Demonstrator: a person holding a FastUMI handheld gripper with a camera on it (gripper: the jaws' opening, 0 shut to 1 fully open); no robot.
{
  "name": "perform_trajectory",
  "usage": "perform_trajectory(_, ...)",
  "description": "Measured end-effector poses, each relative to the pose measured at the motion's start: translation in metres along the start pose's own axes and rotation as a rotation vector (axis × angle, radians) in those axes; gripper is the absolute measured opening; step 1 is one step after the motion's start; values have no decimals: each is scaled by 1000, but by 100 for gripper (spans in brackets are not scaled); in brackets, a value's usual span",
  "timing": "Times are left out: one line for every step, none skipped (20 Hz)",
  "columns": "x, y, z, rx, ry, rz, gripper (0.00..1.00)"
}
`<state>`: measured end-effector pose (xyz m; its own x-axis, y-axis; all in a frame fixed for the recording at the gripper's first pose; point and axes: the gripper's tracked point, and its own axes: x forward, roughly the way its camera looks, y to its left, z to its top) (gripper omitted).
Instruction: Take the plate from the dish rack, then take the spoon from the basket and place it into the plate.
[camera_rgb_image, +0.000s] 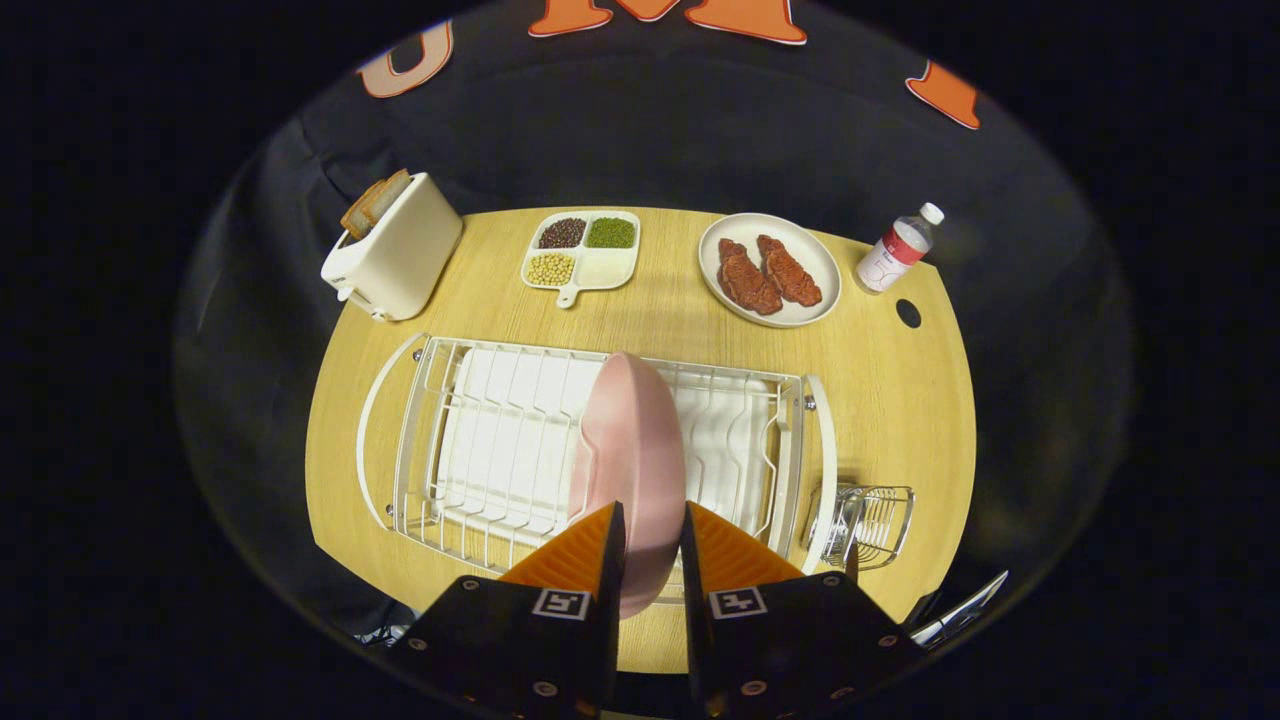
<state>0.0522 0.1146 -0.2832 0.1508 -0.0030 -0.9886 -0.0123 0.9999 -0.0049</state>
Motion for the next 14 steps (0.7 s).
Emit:
perform_trajectory(-4,-1,4,-3,-22,-9,26)
perform_trajectory(-7,2,5,-10,-27,-4,26)
perform_trajectory(-9,1,4,-25,-29,-18,25)
perform_trajectory(-11,0,4,-33,-33,-30,24)
perform_trajectory(-14,-2,5,-44,-41,-47,24)
perform_trajectory(-16,-6,9,-63,-60,-73,24)
perform_trajectory(-19,-10,12,-77,-71,-94,24)
perform_trajectory(-21,-14,18,-87,-92,-113,24)
perform_trajectory(-28,-14,21,-90,-101,-114,20)
perform_trajectory(-31,-10,23,-86,-103,-91,17)
perform_trajectory(-34,-5,21,-77,-101,-61,14)
perform_trajectory(-38,-2,18,-68,-99,-35,13)
perform_trajectory(-42,-2,16,-64,-104,-19,11)
perform_trajectory(-48,-1,17,-62,-115,-7,11)
